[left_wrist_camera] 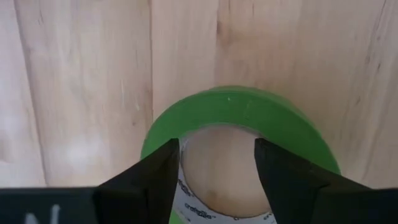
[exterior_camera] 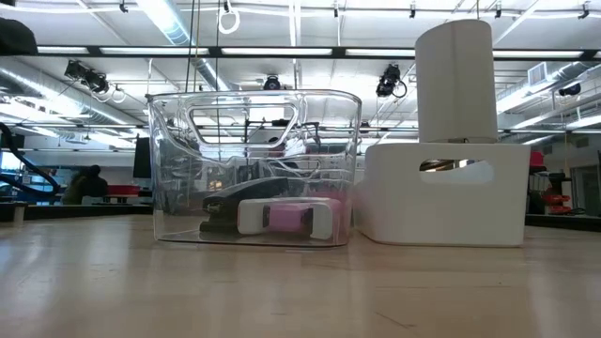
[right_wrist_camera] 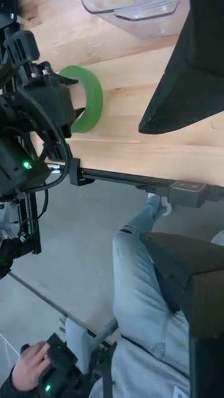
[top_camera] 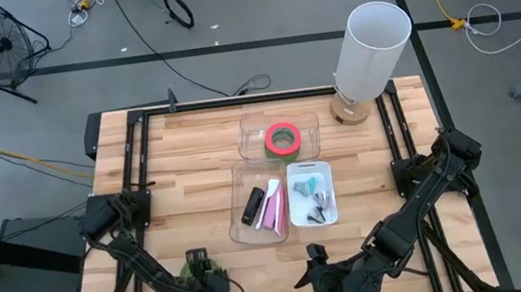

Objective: Pick and place Stapler, Stapler remover, tape
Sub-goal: Put the green tape into the top transparent bin

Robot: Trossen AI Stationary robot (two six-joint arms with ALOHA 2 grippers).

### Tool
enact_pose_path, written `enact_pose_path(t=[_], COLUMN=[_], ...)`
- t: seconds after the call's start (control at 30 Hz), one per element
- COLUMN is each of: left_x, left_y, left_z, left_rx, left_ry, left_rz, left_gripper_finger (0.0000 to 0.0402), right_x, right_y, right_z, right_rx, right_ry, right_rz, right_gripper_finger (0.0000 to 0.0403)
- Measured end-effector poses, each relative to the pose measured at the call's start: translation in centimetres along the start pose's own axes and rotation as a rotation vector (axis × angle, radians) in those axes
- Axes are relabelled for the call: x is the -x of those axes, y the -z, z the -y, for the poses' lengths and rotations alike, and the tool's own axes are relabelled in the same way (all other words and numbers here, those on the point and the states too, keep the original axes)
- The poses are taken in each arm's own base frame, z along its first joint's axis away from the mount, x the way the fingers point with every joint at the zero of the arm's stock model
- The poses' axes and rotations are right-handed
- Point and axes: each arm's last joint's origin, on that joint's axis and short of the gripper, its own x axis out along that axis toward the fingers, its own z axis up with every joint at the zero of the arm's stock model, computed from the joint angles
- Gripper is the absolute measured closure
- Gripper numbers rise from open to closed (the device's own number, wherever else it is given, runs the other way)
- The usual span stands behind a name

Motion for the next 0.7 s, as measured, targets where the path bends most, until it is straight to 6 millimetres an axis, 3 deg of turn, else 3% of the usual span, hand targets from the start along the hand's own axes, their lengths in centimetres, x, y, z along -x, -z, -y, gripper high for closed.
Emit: enact_pose_path(t=[0.37,0.7], left_x=[-1.8,-3.4], left_y=[0.7,-0.3], left_z=[0.1,-0.2], left_rx=[-0.237,-0.383], left_ry=[-0.198,-0.166], left_rz=[0.001,-0.026], left_gripper_finger=[0.0193,0.0202], right_x=[0.0,0.0], right_y=[-0.2,-0.2], right_z=[-0.1,-0.1], right_rx=[-0.002,0.002], right_ry=[-0.009,-0.009], right_rz=[0.016,0.017], right_gripper_finger=[0.0133,0.0133])
